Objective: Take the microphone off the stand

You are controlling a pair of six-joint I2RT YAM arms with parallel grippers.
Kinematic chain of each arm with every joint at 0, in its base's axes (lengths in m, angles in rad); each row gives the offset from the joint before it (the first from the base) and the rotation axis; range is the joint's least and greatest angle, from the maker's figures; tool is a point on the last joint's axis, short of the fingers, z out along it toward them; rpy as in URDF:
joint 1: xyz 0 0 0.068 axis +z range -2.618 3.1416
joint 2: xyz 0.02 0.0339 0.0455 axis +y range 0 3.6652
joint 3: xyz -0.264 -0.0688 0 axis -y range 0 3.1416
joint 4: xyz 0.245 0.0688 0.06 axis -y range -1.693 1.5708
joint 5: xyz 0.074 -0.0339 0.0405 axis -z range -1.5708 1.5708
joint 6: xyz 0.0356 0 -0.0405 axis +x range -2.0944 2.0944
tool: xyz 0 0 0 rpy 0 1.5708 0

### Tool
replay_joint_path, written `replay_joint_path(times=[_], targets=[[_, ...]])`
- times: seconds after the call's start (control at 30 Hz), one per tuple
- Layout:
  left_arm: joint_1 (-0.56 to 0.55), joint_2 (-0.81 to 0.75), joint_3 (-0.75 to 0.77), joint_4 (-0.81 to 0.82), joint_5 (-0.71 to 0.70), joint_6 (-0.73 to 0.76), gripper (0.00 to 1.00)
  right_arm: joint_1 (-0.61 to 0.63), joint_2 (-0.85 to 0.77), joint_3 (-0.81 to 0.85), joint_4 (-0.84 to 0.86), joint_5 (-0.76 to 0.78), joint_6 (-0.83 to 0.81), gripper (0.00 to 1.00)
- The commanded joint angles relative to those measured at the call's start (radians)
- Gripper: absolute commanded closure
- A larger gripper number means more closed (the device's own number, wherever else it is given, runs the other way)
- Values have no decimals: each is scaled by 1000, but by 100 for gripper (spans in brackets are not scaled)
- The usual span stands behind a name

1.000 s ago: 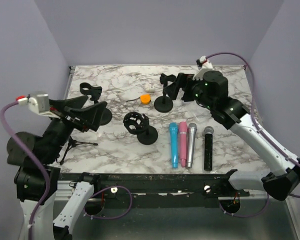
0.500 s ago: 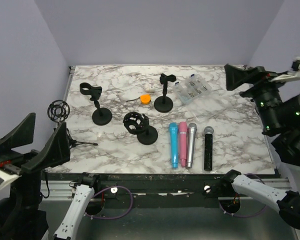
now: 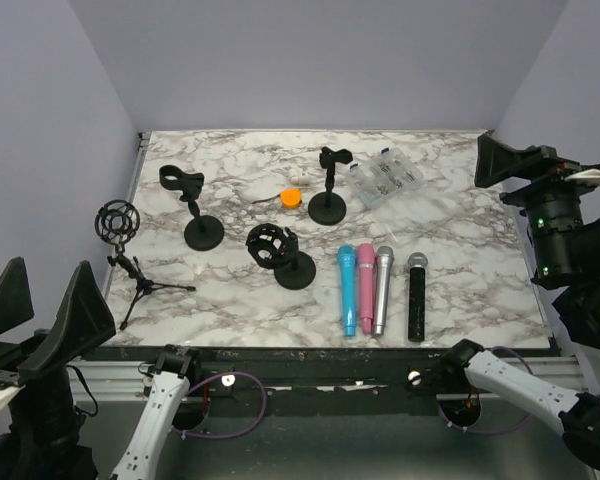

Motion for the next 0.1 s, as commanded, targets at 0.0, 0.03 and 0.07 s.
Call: replay_joint_path(times=[0.0, 0.03, 0.07], targets=[[-1, -14, -27, 5, -45, 37, 2, -4, -39, -90, 85, 16, -48, 0], [-1, -17, -35, 11, -47, 41, 1, -5, -21, -69, 63, 55, -36, 0], [-2, -19, -43, 17, -49, 42, 1, -5, -1, -47, 28, 68, -21, 0]])
